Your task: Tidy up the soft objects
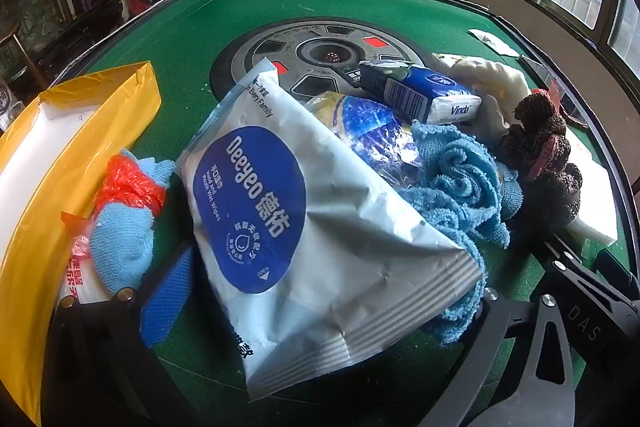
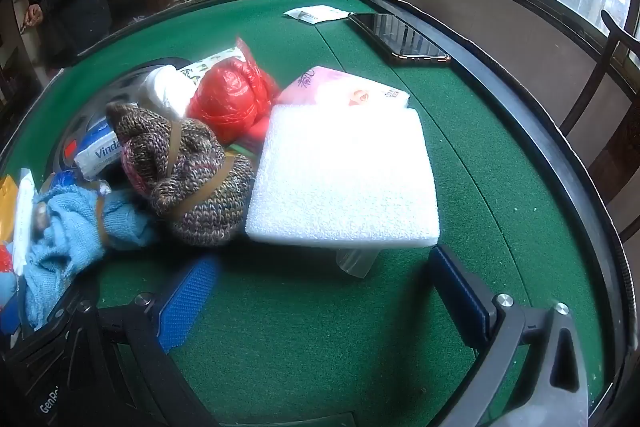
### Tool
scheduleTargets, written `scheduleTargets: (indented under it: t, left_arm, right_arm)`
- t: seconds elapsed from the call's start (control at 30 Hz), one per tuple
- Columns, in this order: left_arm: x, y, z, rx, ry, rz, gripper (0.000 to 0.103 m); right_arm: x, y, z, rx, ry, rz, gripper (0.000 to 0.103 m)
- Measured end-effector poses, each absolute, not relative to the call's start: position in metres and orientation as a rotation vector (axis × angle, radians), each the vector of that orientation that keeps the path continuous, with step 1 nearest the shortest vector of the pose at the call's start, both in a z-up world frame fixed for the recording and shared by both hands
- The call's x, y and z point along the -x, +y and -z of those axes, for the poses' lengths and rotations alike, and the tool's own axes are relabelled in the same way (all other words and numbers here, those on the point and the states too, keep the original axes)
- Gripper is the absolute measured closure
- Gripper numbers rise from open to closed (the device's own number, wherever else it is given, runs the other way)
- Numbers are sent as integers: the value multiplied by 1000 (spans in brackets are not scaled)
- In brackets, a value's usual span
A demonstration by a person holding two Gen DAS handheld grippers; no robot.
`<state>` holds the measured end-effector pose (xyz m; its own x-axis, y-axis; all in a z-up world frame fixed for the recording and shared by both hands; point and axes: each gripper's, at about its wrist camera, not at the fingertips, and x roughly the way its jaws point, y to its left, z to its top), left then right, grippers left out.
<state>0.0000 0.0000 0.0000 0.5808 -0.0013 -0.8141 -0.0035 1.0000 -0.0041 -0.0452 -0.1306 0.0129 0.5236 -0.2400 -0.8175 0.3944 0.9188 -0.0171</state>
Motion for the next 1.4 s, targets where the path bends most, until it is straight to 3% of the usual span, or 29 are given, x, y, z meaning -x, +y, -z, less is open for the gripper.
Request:
scheduleTargets:
  t: [1.27, 1.4]
  left_arm:
    - [0, -1, 0, 9, 951, -13, 0]
    - [10, -1, -1, -43, 1009, 91, 0]
  right_arm:
    - [45, -127, -14, -189, 947, 397, 1]
    - [44, -127, -17, -165, 1017, 325, 1]
